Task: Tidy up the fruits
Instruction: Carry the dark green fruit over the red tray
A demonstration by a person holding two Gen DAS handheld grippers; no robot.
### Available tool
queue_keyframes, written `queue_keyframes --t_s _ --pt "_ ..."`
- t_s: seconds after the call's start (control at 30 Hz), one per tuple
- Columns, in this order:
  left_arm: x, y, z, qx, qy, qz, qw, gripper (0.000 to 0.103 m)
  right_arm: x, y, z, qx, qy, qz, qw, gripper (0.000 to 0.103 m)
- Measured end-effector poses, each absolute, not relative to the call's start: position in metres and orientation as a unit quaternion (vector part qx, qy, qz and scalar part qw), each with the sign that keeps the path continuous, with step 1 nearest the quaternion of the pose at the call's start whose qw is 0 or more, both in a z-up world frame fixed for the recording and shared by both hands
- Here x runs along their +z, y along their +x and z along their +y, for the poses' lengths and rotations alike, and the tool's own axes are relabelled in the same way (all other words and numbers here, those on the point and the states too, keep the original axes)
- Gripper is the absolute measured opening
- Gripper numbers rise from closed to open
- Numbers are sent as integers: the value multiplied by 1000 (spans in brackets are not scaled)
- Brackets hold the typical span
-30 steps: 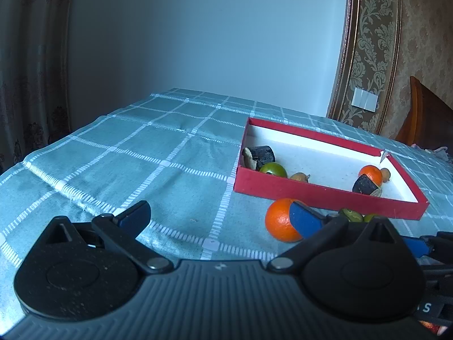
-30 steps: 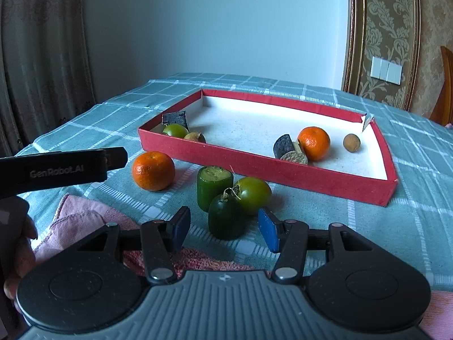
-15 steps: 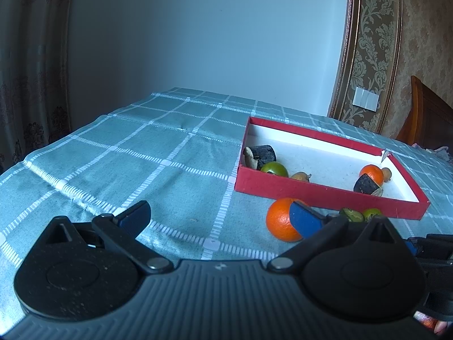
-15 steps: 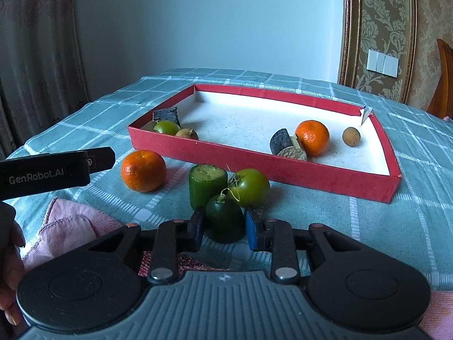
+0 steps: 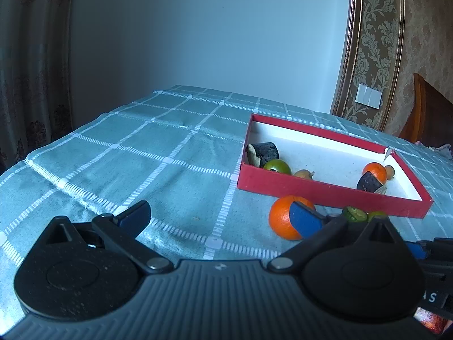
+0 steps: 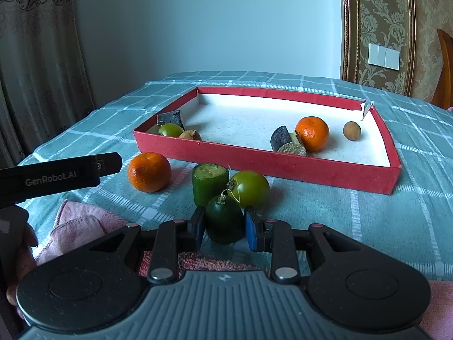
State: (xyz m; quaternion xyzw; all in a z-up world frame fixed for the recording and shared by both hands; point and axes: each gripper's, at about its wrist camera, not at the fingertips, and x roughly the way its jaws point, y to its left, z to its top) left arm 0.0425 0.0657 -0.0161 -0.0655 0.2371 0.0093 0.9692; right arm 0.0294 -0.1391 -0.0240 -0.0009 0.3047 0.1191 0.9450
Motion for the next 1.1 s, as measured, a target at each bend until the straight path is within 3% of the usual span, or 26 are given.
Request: queue_keyframes --t_s 1.1 --pt "-16 45 65 22 -60 244 968 103 7 28 -217 111 18 273 955 29"
